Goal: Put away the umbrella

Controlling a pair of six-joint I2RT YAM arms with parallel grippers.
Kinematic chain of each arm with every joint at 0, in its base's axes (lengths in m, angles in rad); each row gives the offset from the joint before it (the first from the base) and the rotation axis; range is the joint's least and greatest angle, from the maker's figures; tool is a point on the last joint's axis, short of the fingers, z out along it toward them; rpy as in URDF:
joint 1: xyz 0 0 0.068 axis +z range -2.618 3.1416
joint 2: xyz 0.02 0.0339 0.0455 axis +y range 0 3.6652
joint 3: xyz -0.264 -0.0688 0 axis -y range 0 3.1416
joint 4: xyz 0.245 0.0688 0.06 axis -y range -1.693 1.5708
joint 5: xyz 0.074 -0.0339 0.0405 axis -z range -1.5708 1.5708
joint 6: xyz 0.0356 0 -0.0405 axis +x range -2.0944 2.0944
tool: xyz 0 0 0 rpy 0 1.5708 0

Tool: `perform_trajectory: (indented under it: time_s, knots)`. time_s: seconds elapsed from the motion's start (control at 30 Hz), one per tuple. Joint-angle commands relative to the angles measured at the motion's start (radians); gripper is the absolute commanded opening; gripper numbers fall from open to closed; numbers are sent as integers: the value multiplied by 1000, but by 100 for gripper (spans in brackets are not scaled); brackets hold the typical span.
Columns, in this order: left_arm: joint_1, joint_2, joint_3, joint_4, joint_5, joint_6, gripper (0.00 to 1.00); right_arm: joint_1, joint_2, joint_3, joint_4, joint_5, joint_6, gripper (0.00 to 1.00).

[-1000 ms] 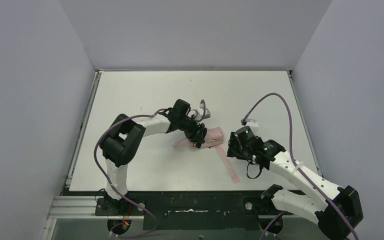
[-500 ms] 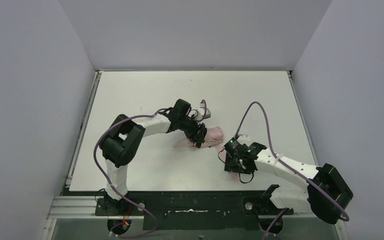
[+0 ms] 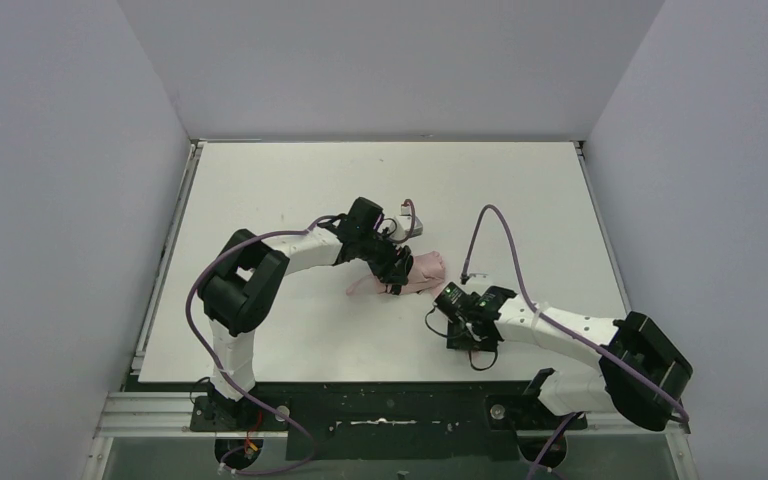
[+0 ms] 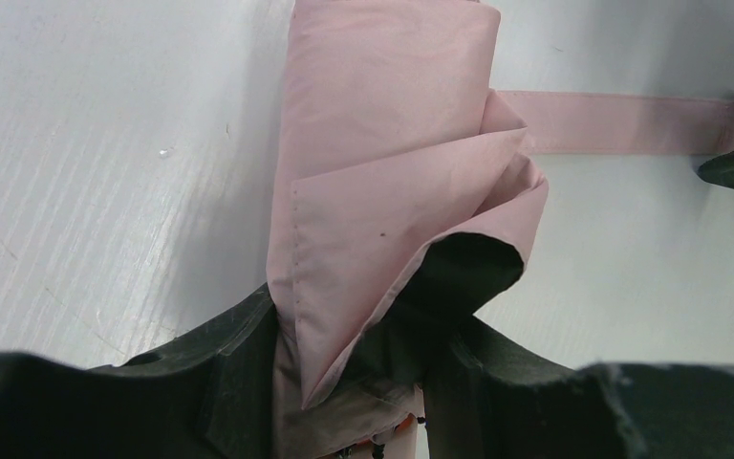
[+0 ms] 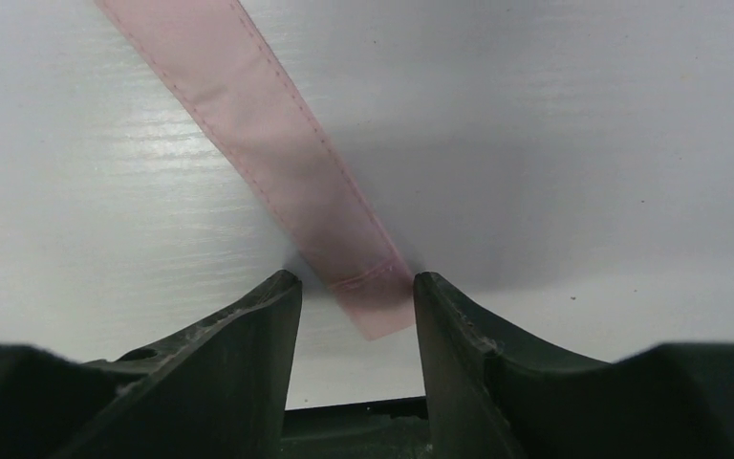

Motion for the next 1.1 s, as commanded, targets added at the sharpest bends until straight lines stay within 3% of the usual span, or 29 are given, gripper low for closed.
perform_trajectory:
  time_s: [0.0, 0.4, 0.7, 1.07]
  knots:
    - [-1, -13, 19, -70, -94, 37, 0, 7, 40, 6, 11, 29, -2, 44]
    - [2, -17, 25, -73, -88, 44, 0, -6, 99, -18, 69, -26, -24, 25]
    - [2, -19, 29, -68, -129, 18, 0, -4, 116, -31, 99, -79, -51, 0]
    - [10, -38, 36, 6, -393, -146, 0, 49, 60, -68, 157, -247, -75, 0]
